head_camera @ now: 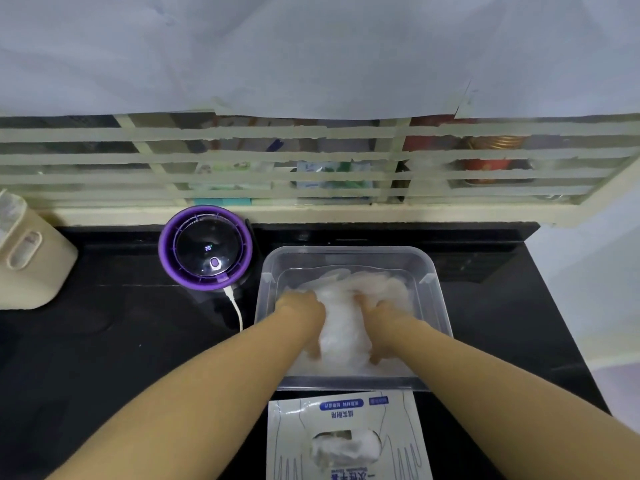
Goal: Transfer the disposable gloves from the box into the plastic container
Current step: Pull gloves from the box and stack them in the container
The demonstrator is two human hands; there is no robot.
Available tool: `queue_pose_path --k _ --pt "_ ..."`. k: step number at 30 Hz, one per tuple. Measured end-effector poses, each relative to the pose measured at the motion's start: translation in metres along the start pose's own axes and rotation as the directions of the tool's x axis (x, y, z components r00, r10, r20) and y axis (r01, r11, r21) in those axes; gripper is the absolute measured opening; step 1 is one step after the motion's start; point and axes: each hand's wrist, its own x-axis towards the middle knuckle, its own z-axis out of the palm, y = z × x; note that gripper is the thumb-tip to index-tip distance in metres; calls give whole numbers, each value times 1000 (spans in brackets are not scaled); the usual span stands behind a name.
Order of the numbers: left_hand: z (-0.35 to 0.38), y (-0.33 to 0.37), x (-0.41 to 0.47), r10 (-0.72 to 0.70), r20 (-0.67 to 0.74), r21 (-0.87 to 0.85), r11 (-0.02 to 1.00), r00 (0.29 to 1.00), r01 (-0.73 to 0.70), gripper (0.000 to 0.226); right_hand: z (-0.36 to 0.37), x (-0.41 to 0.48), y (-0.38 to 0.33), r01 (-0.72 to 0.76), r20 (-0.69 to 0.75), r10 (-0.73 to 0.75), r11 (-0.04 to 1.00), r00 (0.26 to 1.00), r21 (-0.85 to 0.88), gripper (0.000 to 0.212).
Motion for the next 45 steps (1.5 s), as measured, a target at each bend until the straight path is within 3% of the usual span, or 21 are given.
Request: queue_pose_path --k 2,5,8,10,13,17,19,20,23,25,29,31,33,35,41,45 --pt "7 3 4 -31 -9 78 996 999 32 88 3 6 1 -28 16 27 998 1000 60 115" --pt "10 4 9 -49 -50 172 983 998 57 101 4 5 3 -39 20 37 988 999 148 119" --pt "9 2 4 -46 -72 212 975 996 61 102 -8 -20 10 53 -20 -51 988 999 148 94" --pt "8 3 -1 -27 -80 229 972 996 44 93 -17 -45 17 127 -104 -115 985 988 118 69" --pt "6 2 -13 24 -128 211 977 991 4 65 -29 -80 24 193 -312 -159 978 937 82 53" --pt "3 -5 -40 95 -252 166 985 963 -53 44 -28 -126 19 382 -607 -262 921 750 74 33" --pt "8 -9 -61 153 -400 104 987 904 -121 40 -16 -146 7 502 -627 -340 860 701 94 24" --pt "12 -10 -72 179 -487 50 983 855 -177 38 -6 -151 1 534 -592 -380 840 711 101 22" --pt "36 -12 -106 322 -761 59 899 563 -434 23 29 -145 -14 564 -446 -483 823 753 61 23" --pt "61 -11 -120 403 -788 128 848 466 -515 16 54 -133 -18 531 -338 -501 848 796 -7 27" --pt "109 6 -124 461 -669 107 836 582 -539 31 85 -112 -19 482 -312 -515 857 799 -179 32" --pt "122 14 -118 451 -579 66 856 679 -513 40 90 -106 -19 479 -351 -500 865 792 -151 38" --pt "134 19 -114 395 -463 11 898 793 -441 63 96 -101 -21 470 -358 -478 875 802 -117 42" --pt "138 22 -113 358 -373 59 930 856 -363 80 102 -95 -23 460 -360 -466 881 808 -109 42" --pt "140 22 -113 355 -358 151 935 864 -322 85 107 -86 -26 435 -434 -403 900 806 -29 34" --pt "146 16 -112 375 -405 202 926 834 -319 106 104 -83 -35 403 -541 -270 904 796 142 28"
